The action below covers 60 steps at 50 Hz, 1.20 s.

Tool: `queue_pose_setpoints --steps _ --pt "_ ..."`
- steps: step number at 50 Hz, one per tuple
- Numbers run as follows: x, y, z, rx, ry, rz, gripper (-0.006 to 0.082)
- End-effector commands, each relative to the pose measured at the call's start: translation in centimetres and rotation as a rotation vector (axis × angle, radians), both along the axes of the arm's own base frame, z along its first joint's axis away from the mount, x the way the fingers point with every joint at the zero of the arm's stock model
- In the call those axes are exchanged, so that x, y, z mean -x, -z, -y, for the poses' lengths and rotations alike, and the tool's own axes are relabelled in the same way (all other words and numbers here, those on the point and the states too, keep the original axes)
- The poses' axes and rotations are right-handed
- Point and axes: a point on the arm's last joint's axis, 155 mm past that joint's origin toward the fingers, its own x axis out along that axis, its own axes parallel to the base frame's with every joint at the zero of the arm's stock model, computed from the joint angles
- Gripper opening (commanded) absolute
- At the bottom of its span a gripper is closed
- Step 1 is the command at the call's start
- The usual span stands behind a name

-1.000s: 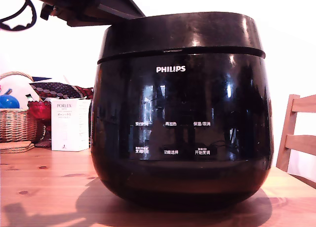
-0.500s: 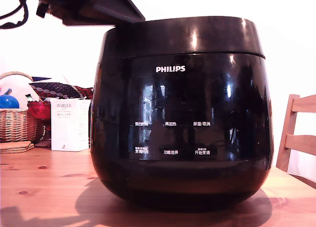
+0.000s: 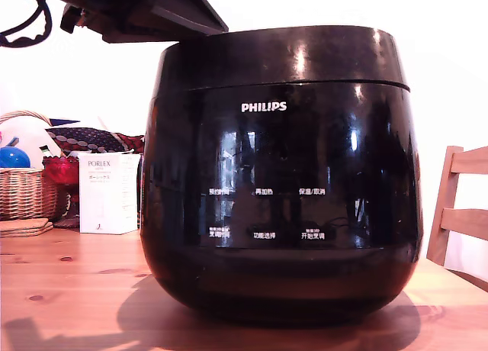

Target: Close the rice cooker by pressing the lid down with medium force

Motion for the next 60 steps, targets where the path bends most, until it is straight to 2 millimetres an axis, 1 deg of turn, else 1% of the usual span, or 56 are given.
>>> queue_pose_setpoints --steps 1,9,12,17,26,30,33,39,46,54,60 --pt "1.1 6.3 -0.9 -0.135 0.01 -0.106 -0.0022" --pt "0.1 1.5 -1.0 -0.057 -0.005 -0.02 -0.0022" --pt "-0.5 -0.4 -1.1 -0.041 -0.017 0.021 -0.0022" --pt "-1.8 -2.8 -1.8 -0.04 -0.05 0.061 -0.0022" --pt "-5.0 -7.1 -4.0 -0.04 -0.146 0.131 -0.0022" --pt "-6.4 -8.8 -5.4 -0.041 -0.195 0.169 -0.0022" --pt "-7.4 -9.7 -6.7 -0.047 -0.238 0.186 -0.0022" --pt "-9.7 -10.6 -10.0 -0.067 -0.343 0.196 -0.0022" --pt "-12.0 -10.3 -14.3 -0.095 -0.471 0.189 -0.0022" --pt "-13.7 -9.9 -19.0 -0.119 -0.601 0.168 -0.0022" --pt "-14.4 -9.9 -21.8 -0.124 -0.677 0.166 -0.0022"
